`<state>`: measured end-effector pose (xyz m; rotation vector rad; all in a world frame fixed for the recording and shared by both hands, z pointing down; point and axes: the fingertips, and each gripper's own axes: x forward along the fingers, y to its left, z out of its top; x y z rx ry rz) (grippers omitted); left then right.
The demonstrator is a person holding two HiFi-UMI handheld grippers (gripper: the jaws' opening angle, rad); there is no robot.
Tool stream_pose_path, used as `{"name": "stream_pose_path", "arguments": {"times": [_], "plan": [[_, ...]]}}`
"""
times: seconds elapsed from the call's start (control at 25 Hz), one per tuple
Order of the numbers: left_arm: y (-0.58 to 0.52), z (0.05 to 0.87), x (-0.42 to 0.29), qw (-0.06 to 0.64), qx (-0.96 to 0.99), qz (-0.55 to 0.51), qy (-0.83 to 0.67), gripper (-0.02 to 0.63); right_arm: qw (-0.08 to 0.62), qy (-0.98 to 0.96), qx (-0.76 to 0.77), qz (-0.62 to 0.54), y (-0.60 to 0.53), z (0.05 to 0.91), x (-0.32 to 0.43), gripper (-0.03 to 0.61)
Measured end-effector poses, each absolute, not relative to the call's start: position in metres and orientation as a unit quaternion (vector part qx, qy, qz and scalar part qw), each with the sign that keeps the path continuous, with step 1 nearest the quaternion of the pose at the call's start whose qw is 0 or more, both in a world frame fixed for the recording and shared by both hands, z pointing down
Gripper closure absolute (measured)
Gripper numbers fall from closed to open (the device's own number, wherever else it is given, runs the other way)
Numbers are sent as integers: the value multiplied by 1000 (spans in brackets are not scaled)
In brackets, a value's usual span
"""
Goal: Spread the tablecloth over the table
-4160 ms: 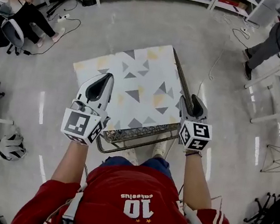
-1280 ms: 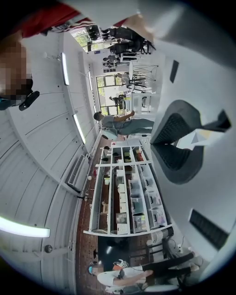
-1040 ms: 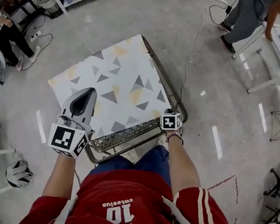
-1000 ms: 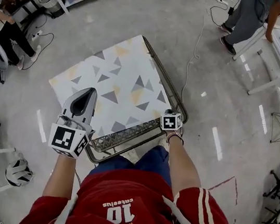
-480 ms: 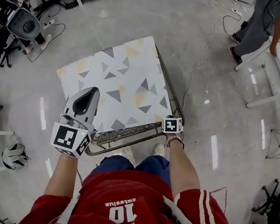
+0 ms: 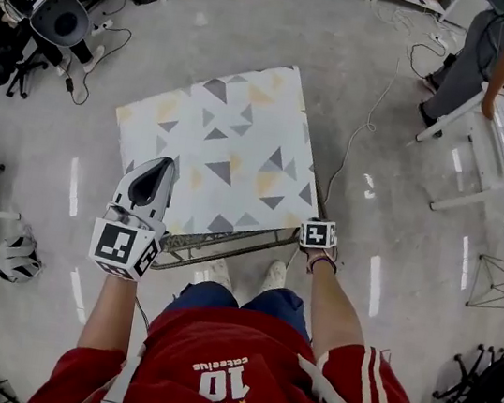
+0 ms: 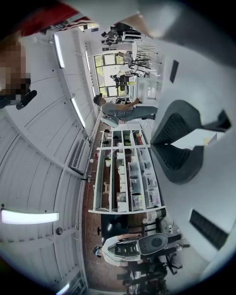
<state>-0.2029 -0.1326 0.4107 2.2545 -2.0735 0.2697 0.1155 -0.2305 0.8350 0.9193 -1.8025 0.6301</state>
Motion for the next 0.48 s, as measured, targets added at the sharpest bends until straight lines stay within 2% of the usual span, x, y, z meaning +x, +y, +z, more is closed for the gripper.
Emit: {"name": "stream_pose_path", "arguments": {"times": [0.48], "plan": [[-116,413,-223,39,715,93,-691,606,512,-744,357,240,-227,829,119,565]]}}
